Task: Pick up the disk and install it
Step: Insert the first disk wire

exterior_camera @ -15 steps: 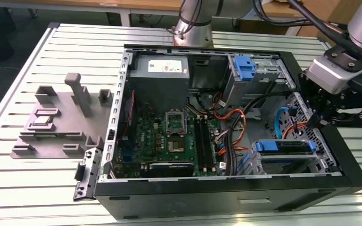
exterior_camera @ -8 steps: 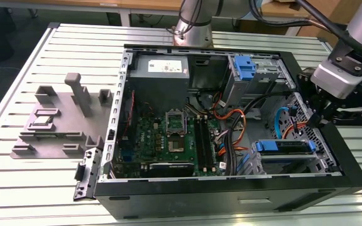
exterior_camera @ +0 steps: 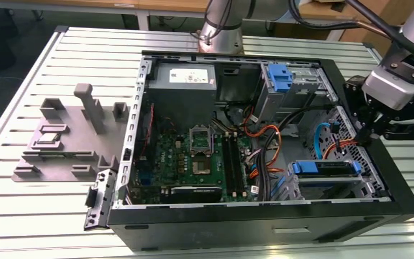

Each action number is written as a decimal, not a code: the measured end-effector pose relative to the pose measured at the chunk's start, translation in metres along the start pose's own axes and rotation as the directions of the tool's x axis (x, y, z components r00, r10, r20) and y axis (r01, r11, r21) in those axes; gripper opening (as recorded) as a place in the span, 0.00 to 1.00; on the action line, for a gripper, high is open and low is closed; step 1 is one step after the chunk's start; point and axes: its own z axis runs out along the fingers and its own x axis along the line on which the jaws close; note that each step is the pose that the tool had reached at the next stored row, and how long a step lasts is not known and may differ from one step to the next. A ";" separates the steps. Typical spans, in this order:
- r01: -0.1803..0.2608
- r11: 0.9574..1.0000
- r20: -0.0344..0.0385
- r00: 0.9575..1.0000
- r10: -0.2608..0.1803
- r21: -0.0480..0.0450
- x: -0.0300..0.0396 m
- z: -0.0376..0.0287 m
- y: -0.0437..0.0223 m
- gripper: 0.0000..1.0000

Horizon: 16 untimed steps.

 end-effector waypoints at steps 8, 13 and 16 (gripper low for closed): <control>0.058 0.998 0.007 0.998 -0.058 0.004 -0.0003 0.0004 -0.0025 0.10; 0.094 0.996 0.011 0.995 -0.095 0.008 0.0000 0.0005 -0.0030 0.29; 0.124 0.992 0.013 0.992 -0.124 0.011 0.0001 0.0006 -0.0031 0.35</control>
